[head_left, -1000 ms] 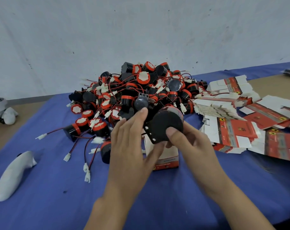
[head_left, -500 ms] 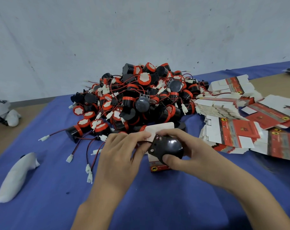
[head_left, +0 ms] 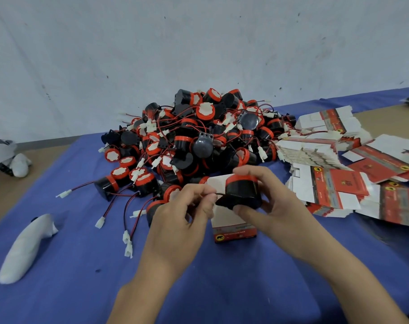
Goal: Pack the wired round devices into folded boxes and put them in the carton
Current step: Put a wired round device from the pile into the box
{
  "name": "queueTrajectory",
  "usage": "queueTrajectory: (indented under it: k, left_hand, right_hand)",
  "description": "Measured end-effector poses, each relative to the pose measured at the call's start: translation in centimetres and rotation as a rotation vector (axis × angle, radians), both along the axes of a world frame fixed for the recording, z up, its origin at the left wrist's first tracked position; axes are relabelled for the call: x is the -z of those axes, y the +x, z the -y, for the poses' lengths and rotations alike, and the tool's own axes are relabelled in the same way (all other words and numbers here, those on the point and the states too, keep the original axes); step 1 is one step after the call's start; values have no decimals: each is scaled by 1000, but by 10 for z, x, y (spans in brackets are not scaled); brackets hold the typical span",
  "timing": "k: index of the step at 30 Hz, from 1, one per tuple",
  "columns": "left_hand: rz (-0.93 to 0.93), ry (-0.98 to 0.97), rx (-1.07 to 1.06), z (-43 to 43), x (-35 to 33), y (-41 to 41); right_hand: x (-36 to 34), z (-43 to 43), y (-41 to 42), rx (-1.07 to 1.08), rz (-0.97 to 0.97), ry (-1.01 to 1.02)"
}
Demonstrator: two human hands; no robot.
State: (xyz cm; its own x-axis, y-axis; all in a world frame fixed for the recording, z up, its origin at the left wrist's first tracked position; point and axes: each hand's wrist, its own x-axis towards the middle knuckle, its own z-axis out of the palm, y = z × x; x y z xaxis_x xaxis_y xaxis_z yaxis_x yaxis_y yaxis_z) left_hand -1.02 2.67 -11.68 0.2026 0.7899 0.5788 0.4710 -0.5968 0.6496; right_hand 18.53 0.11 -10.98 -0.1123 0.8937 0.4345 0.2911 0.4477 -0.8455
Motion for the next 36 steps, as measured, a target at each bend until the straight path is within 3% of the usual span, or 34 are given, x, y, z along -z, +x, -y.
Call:
queueTrajectory:
  k: [4,8,11,19,27,36]
  left_hand:
    - [132,1,53,2,1,8]
    - [185,56,34,4,0,12]
    - [216,43,60,7,0,16]
    - [309,34,151,16,-7,22]
    - [353,-90,212,19,-10,24]
    - [324,-117,242,19,-9,27]
  right_hand:
    - [5,-1,-7,136,7,151]
    - [9,0,-15,304,204,376]
    - [13,-2,-20,292,285,385]
    - [8,2,-24,230,2,252]
    - [1,6,-31,91,-442,173]
    - [3,5,-42,37,-812,-93]
